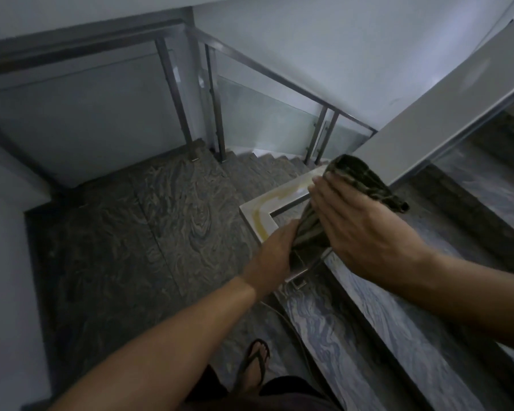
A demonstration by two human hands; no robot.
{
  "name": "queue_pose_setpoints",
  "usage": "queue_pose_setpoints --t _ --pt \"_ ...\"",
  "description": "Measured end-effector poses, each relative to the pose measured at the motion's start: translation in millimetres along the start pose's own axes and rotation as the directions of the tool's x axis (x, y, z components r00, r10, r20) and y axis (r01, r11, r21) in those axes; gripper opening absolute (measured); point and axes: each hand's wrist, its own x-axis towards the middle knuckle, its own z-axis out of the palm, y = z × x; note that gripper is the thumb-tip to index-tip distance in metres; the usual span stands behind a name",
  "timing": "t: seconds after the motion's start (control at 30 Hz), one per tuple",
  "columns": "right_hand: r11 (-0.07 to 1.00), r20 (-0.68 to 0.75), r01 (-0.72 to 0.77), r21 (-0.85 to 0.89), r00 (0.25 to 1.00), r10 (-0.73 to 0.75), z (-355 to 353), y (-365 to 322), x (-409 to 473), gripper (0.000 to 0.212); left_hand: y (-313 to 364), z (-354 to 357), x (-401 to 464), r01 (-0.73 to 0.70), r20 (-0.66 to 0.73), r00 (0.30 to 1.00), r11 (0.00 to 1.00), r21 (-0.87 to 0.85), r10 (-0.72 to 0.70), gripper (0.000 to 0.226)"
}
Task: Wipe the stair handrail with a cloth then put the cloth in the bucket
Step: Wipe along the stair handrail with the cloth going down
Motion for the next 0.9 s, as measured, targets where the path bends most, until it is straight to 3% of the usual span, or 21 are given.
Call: queue_pose_setpoints --t 0.17,0.3,0.43,0.5,0.57,0.6,0.73,0.9 --pt "0.988 0.103 0.003 0.156 0.994 -0.019 7 -57 19 0.062 -36 -28 -8 -0.071 0.172 0.985 0.941 0.330 0.014 0.050" --pt "0.923 0.154 -0.076 0.376 0.988 0.018 17 -110 39 0.064 -70 -40 -1 -0.264 0.312 0.946 0.776 0.572 0.092 0.054" --pt "0.685 0.236 -0.282 0.672 0.958 0.163 28 -164 61 0.060 -93 -53 9 -0.464 0.477 0.865 0.613 0.640 0.157 0.054" --pt "0.444 0.349 -0.444 0.778 0.893 0.283 26 -186 76 0.061 -104 -60 14 -0.532 0.533 0.825 0.572 0.624 0.186 0.055" --pt "0.171 0.489 -0.547 0.820 0.823 0.289 19 -201 90 0.066 -115 -65 21 -0.583 0.572 0.791 0.551 0.598 0.216 0.052" --pt "0.095 0.537 -0.578 0.811 0.799 0.271 16 -208 96 0.071 -120 -69 24 -0.603 0.588 0.776 0.536 0.591 0.226 0.051" --pt "-0.074 0.646 -0.650 0.757 0.725 0.238 3 -219 115 0.083 -139 -85 38 -0.691 0.654 0.703 0.486 0.535 0.279 0.048" --pt "-0.154 0.745 -0.737 0.658 0.608 0.273 -2 -225 135 0.085 -145 -91 75 -0.817 0.735 0.565 0.381 0.434 0.375 0.047"
